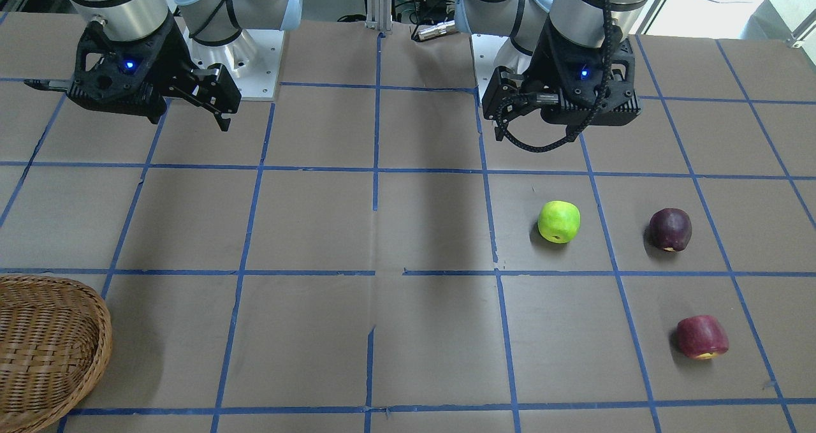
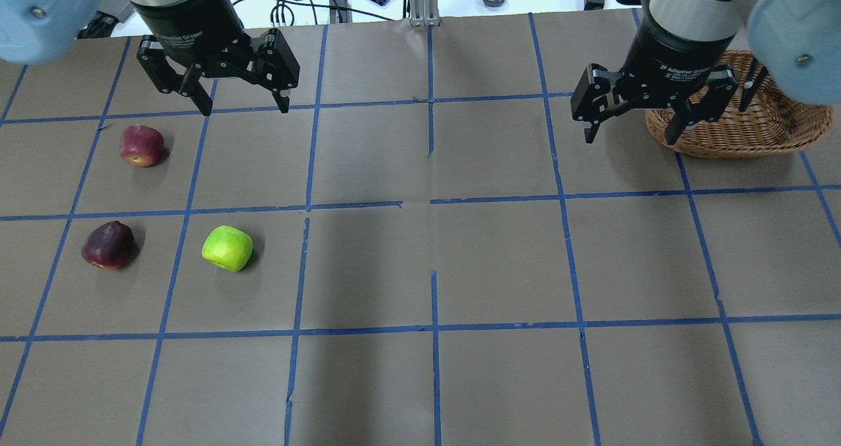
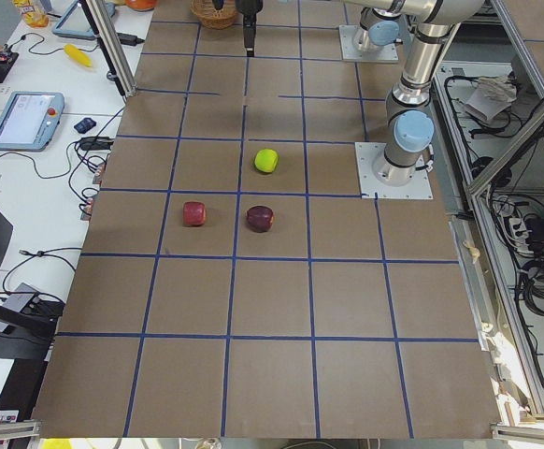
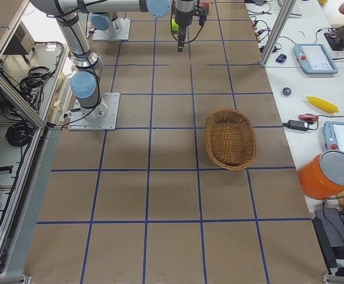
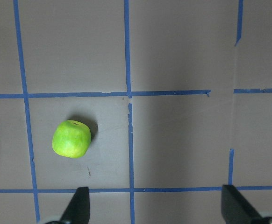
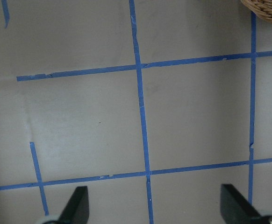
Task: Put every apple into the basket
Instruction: 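Reach the left gripper down to the green apple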
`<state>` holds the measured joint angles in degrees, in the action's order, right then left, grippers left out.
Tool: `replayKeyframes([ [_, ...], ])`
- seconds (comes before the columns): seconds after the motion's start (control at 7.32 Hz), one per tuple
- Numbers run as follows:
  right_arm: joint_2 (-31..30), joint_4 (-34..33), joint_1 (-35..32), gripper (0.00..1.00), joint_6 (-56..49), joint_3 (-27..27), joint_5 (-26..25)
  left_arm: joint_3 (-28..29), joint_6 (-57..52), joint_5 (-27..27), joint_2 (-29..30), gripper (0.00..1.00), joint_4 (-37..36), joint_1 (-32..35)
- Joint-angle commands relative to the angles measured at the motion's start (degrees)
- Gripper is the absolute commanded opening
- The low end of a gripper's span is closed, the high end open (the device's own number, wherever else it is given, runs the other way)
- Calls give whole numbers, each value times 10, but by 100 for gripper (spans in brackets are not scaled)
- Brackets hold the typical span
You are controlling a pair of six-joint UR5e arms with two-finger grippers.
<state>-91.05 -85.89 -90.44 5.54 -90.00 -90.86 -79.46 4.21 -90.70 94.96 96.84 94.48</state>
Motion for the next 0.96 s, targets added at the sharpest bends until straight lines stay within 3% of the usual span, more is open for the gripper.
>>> replayKeyframes([
  [0.0,0,0,0,100,0,0,1,-1,0,-1,1,100,-1,0],
  [0.82,0,1,0,100,-4,0,0,-15,-3,-8,5,100,0,-19],
])
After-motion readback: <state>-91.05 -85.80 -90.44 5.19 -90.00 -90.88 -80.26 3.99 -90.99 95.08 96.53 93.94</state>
